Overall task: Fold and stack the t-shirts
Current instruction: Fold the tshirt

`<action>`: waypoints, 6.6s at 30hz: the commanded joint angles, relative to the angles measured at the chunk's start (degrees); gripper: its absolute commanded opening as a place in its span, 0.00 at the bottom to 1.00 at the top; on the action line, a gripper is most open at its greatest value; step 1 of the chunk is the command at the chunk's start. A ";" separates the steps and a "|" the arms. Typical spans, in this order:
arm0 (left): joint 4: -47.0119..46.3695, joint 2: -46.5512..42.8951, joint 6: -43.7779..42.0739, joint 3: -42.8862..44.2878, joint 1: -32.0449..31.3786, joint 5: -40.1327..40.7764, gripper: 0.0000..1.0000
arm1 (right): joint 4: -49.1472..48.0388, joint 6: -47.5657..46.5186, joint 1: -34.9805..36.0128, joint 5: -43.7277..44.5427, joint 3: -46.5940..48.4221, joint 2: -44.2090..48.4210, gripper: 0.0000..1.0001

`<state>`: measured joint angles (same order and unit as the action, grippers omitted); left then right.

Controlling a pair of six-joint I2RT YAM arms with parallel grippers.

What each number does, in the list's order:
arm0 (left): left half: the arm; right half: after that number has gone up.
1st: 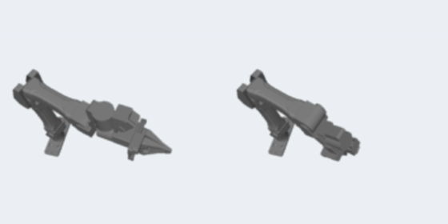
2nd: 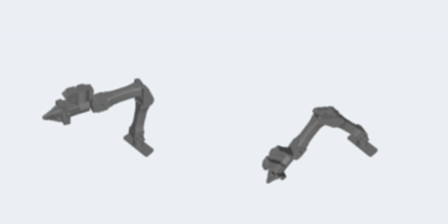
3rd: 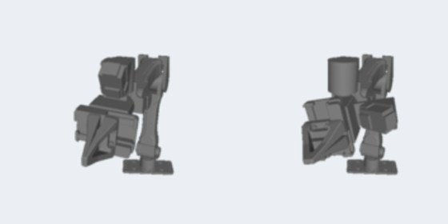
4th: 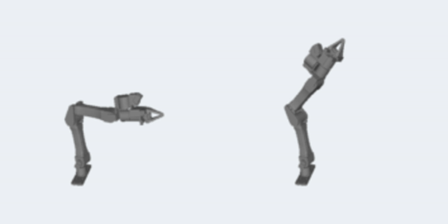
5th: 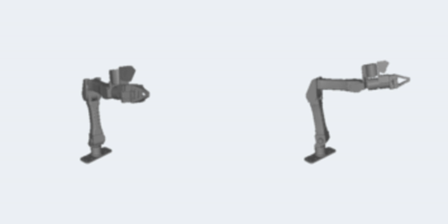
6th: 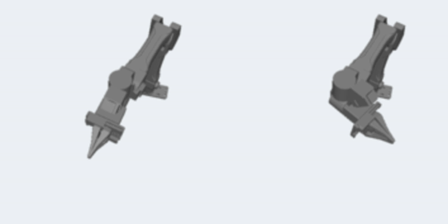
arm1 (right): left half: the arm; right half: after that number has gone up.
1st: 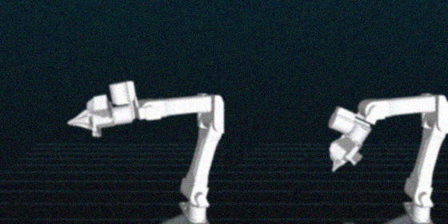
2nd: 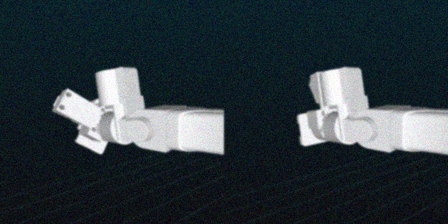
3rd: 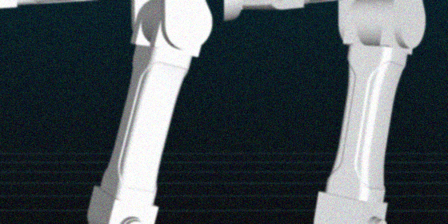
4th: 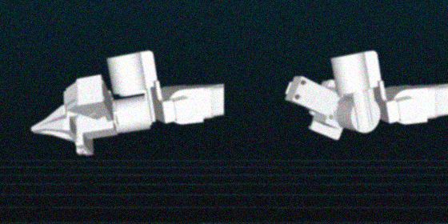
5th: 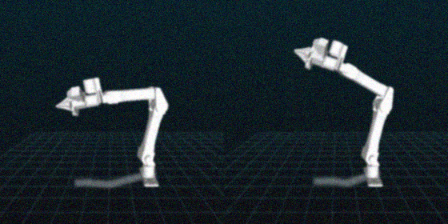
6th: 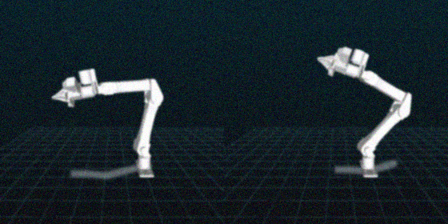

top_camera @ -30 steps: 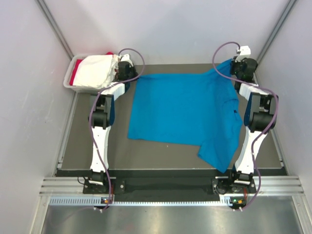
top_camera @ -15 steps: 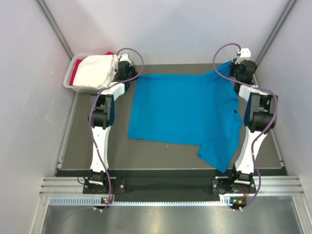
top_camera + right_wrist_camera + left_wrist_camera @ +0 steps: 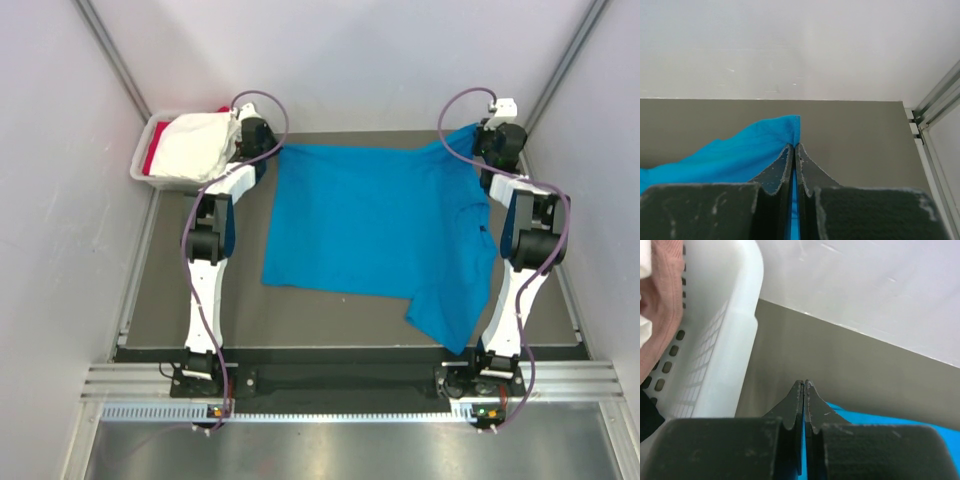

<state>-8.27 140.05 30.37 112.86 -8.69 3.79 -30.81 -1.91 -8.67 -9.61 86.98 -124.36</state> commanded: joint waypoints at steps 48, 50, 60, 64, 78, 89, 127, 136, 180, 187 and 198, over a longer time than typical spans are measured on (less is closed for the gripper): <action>-1.31 -0.21 2.85 1.66 0.60 -1.33 0.00 | -5.05 2.35 -1.44 0.99 -1.55 4.64 0.00; -2.53 -1.17 2.85 0.18 0.60 -1.68 0.00 | -5.93 2.26 -1.53 1.08 -3.13 5.26 0.00; -7.98 -6.45 2.06 -8.08 1.04 -3.52 0.00 | -7.95 2.35 -2.58 -0.41 -7.79 9.56 0.00; -9.39 -8.30 1.71 -11.16 1.04 -3.44 0.00 | -8.92 2.35 -2.85 -0.59 -11.03 12.11 0.00; -15.01 -15.59 0.31 -23.11 1.31 -6.78 0.00 | -10.50 -0.55 -3.81 -2.43 -22.90 19.41 0.00; -19.85 -22.19 -1.28 -35.51 1.30 -7.04 0.00 | -10.77 1.21 -5.13 -3.75 -31.87 25.56 0.00; -23.28 -31.24 0.22 -51.86 1.04 -8.10 0.00 | 5.76 -4.15 -6.01 -3.67 -38.37 34.53 0.00; -23.46 -32.65 0.13 -54.67 0.69 -8.54 0.00 | 7.43 -4.85 -6.10 -2.70 -38.29 35.23 0.00; -23.28 -35.55 -1.10 -59.25 0.08 -7.57 0.00 | 10.68 -4.86 -6.27 -3.14 -37.76 35.32 0.00; -23.19 -35.37 -1.01 -59.07 0.07 -7.75 0.00 | 11.47 -4.94 -6.27 -3.14 -37.67 35.23 0.00; -21.79 -38.00 -2.33 -60.30 -0.28 -6.43 0.38 | 12.96 -4.94 -6.19 -3.75 -37.32 35.15 0.01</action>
<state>-28.45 106.74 29.02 53.41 -8.69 -3.90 -17.17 -6.33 -14.04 -12.86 48.10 -91.55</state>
